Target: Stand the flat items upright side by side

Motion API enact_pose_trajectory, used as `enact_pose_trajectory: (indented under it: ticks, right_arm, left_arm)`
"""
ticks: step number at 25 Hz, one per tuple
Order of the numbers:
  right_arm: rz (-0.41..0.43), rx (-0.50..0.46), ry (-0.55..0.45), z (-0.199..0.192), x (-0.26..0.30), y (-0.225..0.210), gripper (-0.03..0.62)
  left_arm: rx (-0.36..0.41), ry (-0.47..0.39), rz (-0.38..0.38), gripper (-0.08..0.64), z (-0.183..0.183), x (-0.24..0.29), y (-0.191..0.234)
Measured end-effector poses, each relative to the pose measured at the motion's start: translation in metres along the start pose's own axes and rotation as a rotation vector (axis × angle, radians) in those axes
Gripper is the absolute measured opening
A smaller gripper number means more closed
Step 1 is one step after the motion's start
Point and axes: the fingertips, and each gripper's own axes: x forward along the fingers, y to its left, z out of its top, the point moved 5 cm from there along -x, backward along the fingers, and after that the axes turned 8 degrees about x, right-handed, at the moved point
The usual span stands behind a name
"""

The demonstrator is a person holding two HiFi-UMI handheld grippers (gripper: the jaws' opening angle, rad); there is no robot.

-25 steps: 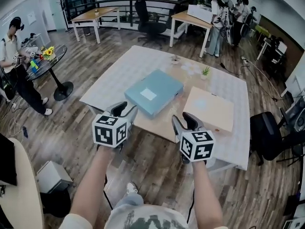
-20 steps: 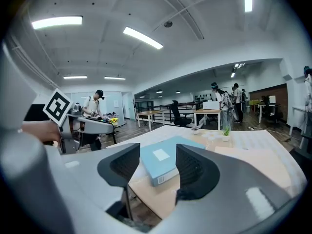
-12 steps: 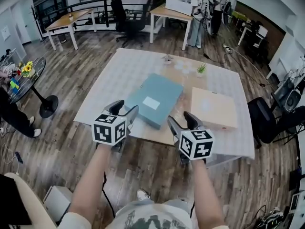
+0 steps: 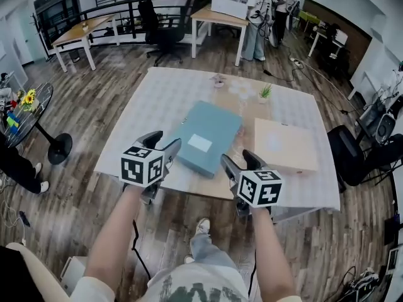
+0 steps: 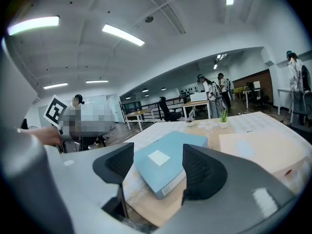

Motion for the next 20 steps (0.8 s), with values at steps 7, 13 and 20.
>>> enact_pose_trajectory:
  ticks: [7, 13, 20]
  right_arm:
    - [-0.017, 0.081, -0.004, 0.006, 0.051, -0.035, 0.302]
    - [-0.062, 0.176, 0.052, 0.011, 0.103, -0.079, 0.321]
    - [-0.101, 0.351, 0.151, 0.001, 0.156, -0.128, 0.328]
  left_arm:
    - [0.015, 0.031, -0.032, 0.272, 0.01, 0.054, 0.028]
    - [0.027, 0.099, -0.087, 0.273, 0.018, 0.129, 0.058]
    - [0.034, 0.262, -0.218, 0.288, 0.007, 0.214, 0.082]
